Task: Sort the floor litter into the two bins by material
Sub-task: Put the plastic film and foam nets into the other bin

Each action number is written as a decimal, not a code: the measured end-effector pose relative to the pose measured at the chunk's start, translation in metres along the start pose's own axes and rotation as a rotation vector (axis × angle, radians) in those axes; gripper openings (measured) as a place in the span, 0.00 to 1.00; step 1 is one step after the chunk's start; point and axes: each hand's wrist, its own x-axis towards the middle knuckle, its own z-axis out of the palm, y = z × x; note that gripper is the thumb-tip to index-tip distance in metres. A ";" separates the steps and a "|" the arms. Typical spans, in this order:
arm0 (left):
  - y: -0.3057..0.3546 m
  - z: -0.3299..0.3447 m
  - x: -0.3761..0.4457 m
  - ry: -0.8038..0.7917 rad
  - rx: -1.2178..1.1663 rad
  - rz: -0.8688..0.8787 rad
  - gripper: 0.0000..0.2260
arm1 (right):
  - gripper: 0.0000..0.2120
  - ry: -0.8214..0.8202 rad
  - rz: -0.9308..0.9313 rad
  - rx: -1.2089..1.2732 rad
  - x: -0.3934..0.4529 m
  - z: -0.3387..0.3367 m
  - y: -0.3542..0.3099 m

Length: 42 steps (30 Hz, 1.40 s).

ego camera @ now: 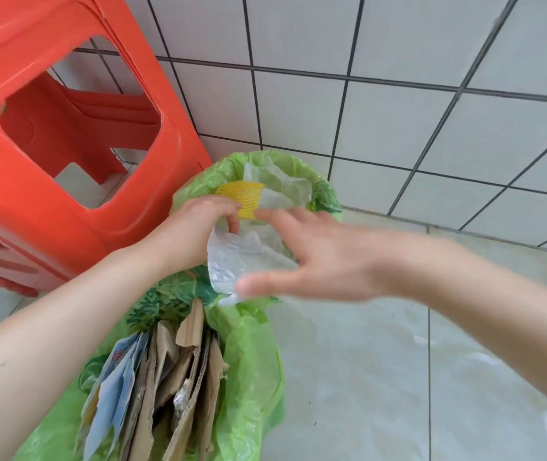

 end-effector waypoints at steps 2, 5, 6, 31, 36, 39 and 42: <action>0.004 -0.007 0.001 0.019 -0.090 -0.050 0.23 | 0.48 0.089 -0.082 -0.205 -0.002 0.021 -0.005; 0.010 -0.011 -0.003 0.077 -0.028 -0.066 0.24 | 0.39 0.252 -0.177 -0.299 0.014 0.035 -0.003; 0.014 -0.013 -0.004 0.107 -0.001 -0.064 0.22 | 0.33 0.307 -0.198 -0.286 0.021 0.033 0.000; 0.056 0.010 -0.002 -0.440 0.384 -0.229 0.27 | 0.24 0.100 0.054 -0.597 0.133 0.015 0.050; 0.052 0.035 0.032 -0.719 0.369 -0.249 0.21 | 0.24 -0.128 0.034 -0.647 0.151 0.025 0.054; 0.038 0.044 0.041 -0.760 0.348 -0.252 0.22 | 0.23 -0.216 0.007 -0.695 0.159 0.029 0.058; 0.038 0.036 0.040 -0.708 0.294 -0.286 0.20 | 0.23 -0.215 -0.028 -0.641 0.156 0.021 0.058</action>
